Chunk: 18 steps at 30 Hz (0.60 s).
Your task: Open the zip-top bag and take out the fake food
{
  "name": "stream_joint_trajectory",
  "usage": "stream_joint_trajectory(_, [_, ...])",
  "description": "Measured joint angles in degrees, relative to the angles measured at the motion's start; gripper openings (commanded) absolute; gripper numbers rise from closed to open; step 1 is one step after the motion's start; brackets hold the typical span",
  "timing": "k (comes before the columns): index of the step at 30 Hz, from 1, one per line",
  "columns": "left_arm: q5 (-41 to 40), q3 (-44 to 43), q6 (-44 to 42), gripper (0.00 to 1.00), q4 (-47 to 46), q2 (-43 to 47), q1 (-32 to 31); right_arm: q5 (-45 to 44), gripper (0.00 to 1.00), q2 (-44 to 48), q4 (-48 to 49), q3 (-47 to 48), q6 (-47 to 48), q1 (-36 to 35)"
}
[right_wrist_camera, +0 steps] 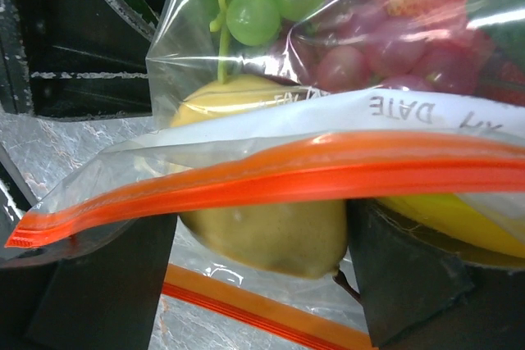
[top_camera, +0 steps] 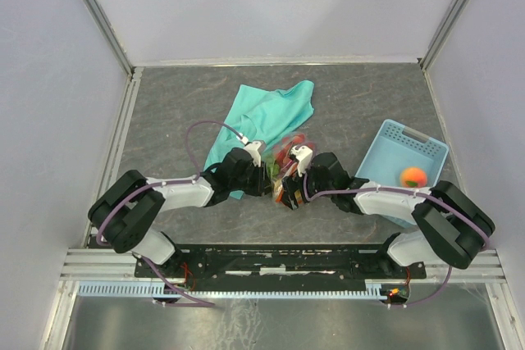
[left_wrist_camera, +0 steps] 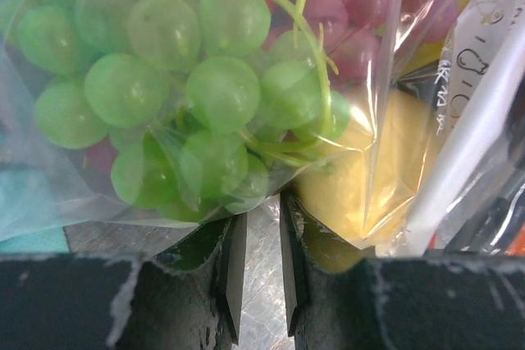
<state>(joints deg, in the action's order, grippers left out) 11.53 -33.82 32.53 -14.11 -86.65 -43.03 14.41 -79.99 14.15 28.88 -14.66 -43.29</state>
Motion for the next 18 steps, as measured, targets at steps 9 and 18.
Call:
stream_joint_trajectory(9, [1.07, -0.44, -0.04, 0.31, -0.02, -0.96, 0.17, 0.11, 0.61, -1.09, -0.92, 1.22, 1.11, -0.11])
stream_joint_trajectory(18, [-2.64, 1.51, -0.96, 0.61, 3.15, 10.67, 0.74, -3.28, 0.53, 10.56, -5.33, -2.12, 0.37, -0.61])
